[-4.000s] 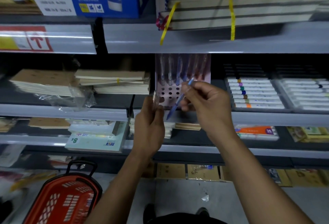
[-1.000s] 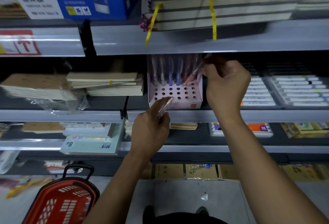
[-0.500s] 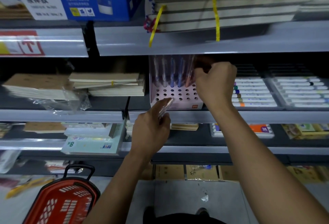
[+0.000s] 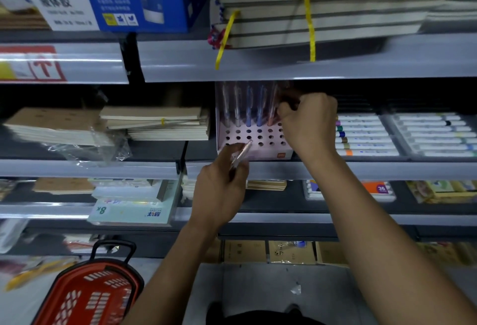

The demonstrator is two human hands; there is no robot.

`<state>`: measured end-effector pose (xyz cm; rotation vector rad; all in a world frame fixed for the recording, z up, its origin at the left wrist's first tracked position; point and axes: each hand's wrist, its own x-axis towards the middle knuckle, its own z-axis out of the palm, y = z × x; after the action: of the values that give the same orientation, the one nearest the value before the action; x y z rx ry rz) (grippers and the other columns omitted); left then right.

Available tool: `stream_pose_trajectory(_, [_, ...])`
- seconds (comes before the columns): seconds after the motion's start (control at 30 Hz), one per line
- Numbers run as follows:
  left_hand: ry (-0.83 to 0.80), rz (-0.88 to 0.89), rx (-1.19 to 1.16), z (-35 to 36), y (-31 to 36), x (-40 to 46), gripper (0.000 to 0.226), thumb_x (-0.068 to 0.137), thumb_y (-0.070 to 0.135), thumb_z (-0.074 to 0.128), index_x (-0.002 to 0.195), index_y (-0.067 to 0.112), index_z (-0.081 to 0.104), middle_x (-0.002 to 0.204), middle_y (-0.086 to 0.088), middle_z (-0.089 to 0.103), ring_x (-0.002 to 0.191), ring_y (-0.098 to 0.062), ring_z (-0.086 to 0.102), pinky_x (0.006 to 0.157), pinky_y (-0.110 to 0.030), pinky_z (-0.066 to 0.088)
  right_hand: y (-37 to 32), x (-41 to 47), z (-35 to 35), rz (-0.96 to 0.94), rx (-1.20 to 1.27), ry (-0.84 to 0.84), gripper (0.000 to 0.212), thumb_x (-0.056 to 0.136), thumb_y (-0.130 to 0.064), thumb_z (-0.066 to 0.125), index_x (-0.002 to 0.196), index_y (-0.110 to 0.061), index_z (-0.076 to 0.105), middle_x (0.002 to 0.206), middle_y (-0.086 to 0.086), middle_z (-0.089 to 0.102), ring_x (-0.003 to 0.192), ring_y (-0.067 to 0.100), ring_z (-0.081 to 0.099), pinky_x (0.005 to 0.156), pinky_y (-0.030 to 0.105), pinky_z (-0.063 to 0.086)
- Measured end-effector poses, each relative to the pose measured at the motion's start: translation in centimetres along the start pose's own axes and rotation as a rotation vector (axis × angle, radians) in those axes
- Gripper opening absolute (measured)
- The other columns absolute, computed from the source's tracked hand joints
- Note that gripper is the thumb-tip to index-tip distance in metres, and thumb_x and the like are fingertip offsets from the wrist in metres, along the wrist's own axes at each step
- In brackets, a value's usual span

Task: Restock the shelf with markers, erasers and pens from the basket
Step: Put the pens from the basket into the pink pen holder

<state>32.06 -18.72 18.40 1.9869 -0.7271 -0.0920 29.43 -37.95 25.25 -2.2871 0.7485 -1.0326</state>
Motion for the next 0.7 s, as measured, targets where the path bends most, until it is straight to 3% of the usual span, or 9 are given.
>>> stream_pose_trajectory(0.07, [-0.005, -0.011, -0.145, 0.0, 0.2, -0.2, 0.015, 0.111, 0.021, 0.043, 0.112, 0.027, 0.056, 0.059, 0.002, 0.054, 0.047, -0.009, 0.046, 0.045, -0.029, 0.039, 0.2, -0.8, 0.1, -0.009, 0.014, 0.013, 0.027, 0.092, -0.017, 0.069, 0.068, -0.005, 0.068, 0.062, 0.005, 0.065, 0.052, 0.015, 0.058, 0.053, 0.028, 0.045])
stream_pose_trajectory(0.17, [-0.006, -0.004, -0.266, -0.1, 0.7, -0.4, 0.016, 0.105, 0.014, 0.038, 0.107, 0.018, 0.053, 0.064, -0.006, 0.051, 0.055, -0.023, 0.042, 0.049, -0.036, 0.036, 0.7, -2.8, 0.0, -0.036, 0.12, 0.044, 0.012, 0.095, -0.016, 0.068, 0.099, -0.008, 0.076, 0.091, 0.005, 0.075, 0.08, 0.019, 0.07, 0.074, 0.037, 0.058])
stream_pose_trajectory(0.3, [0.002, -0.049, -0.451, 0.1, 1.0, -0.2, 0.018, 0.107, 0.004, 0.042, 0.11, 0.011, 0.058, 0.079, -0.005, 0.062, 0.061, -0.018, 0.054, 0.057, -0.027, 0.044, 1.2, -5.9, -0.1, -0.043, 0.246, 0.007, 0.013, 0.093, -0.009, 0.067, 0.1, -0.017, 0.075, 0.09, -0.005, 0.074, 0.078, 0.008, 0.068, 0.073, 0.029, 0.058])
stream_pose_trajectory(0.5, [-0.015, -0.014, -0.557, 0.9, 1.0, 0.1, 0.019, 0.108, -0.001, 0.047, 0.119, 0.002, 0.063, 0.085, -0.017, 0.064, 0.071, -0.018, 0.061, 0.064, -0.025, 0.05, 0.6, -8.6, -0.1, 0.083, 0.518, -0.3, 0.01, 0.096, -0.019, 0.071, 0.105, -0.022, 0.076, 0.089, -0.012, 0.073, 0.084, 0.009, 0.071, 0.073, 0.023, 0.059])
stream_pose_trajectory(0.6, [-0.037, 0.008, -0.569, 1.2, 1.0, 0.1, 0.015, 0.106, -0.001, 0.05, 0.117, 0.004, 0.059, 0.094, -0.006, 0.07, 0.076, -0.017, 0.065, 0.066, -0.028, 0.052, 0.2, -9.2, 0.0, 0.135, 0.601, -0.308, 0.012, 0.095, -0.022, 0.074, 0.106, -0.02, 0.076, 0.089, -0.01, 0.074, 0.083, 0.009, 0.071, 0.071, 0.019, 0.058])
stream_pose_trajectory(0.7, [-0.039, 0.022, -0.562, 1.3, 1.0, 0.2, 0.014, 0.102, 0.006, 0.056, 0.115, 0.008, 0.061, 0.095, -0.008, 0.071, 0.08, -0.025, 0.069, 0.067, -0.033, 0.055, 0.3, -9.2, 0.0, 0.178, 0.609, -0.262, 0.008, 0.094, -0.022, 0.075, 0.102, -0.019, 0.075, 0.084, -0.008, 0.073, 0.079, 0.008, 0.07, 0.068, 0.017, 0.055])
